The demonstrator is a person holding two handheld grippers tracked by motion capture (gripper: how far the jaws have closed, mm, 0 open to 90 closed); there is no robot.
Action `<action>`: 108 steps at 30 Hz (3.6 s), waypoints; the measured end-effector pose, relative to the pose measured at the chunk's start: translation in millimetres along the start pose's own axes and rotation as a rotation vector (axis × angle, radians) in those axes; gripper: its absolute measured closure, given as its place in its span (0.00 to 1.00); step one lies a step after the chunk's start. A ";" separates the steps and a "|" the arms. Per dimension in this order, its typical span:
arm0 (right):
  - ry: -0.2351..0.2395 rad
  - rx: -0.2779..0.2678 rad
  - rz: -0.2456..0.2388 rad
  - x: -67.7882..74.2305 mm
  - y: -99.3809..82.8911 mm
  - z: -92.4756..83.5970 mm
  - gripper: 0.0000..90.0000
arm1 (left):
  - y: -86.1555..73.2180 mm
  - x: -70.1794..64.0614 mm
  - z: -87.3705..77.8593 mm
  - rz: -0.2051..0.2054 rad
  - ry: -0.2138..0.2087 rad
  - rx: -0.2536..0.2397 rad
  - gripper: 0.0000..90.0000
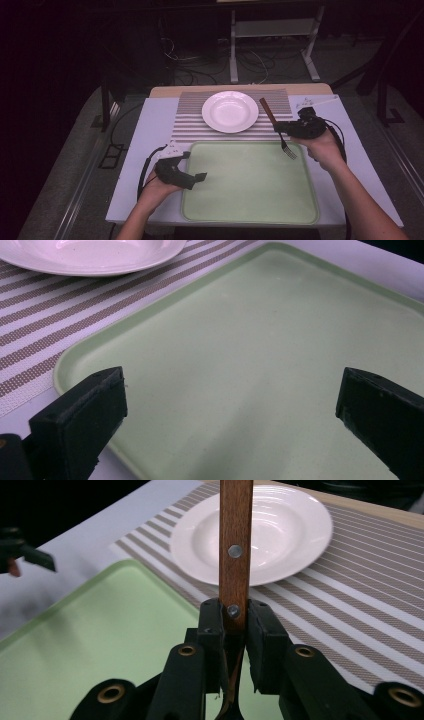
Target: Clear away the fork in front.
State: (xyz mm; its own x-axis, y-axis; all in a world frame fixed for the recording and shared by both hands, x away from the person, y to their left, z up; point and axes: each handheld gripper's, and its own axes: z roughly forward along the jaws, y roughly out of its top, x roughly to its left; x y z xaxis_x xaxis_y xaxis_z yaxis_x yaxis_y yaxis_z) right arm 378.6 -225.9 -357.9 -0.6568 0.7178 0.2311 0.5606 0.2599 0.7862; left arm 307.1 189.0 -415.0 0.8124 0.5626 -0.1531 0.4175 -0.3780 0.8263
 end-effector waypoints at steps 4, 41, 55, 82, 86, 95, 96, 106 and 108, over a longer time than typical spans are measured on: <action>0.021 -0.005 -0.027 12.8 -8.5 -2.4 0.86 | 0.0 0.0 0.5 -0.001 -0.003 0.001 0.00; 0.155 -0.050 -0.105 56.7 -42.3 9.6 0.86 | 58.2 -11.7 3.7 0.011 -0.001 -0.089 0.00; 0.137 -0.084 -0.103 54.9 -38.6 11.5 0.86 | 91.7 -20.4 32.6 0.008 -0.029 -0.139 0.10; 0.166 -0.095 -0.173 86.0 -34.4 27.9 0.86 | 96.9 -38.4 59.2 -0.091 -0.132 -0.189 0.53; 0.167 -0.099 -0.178 91.2 -33.8 31.5 0.86 | 96.3 -37.9 60.0 -0.115 -0.141 -0.191 0.61; 0.150 -0.096 -0.208 100.4 -33.7 34.6 0.86 | 94.9 -38.4 60.2 -0.138 -0.177 -0.215 0.83; 0.150 -0.097 -0.208 100.8 -33.4 34.5 0.86 | 95.2 -39.0 59.8 -0.138 -0.184 -0.221 0.84; 0.177 -0.100 -0.199 97.0 -33.1 33.2 0.68 | 96.6 -36.9 53.9 -0.127 -0.180 -0.226 0.87; 0.172 -0.095 -0.193 93.4 -33.2 32.1 0.58 | 96.4 -33.5 50.4 -0.127 -0.173 -0.233 0.87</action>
State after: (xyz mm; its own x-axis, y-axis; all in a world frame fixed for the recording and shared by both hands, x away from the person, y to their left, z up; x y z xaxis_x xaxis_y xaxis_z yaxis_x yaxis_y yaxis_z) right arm 314.8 -146.7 -380.8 -0.8277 0.5382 0.1590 0.3721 0.3141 0.8734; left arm 340.7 96.6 -357.6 0.8252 0.4534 -0.3369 0.4323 -0.1231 0.8933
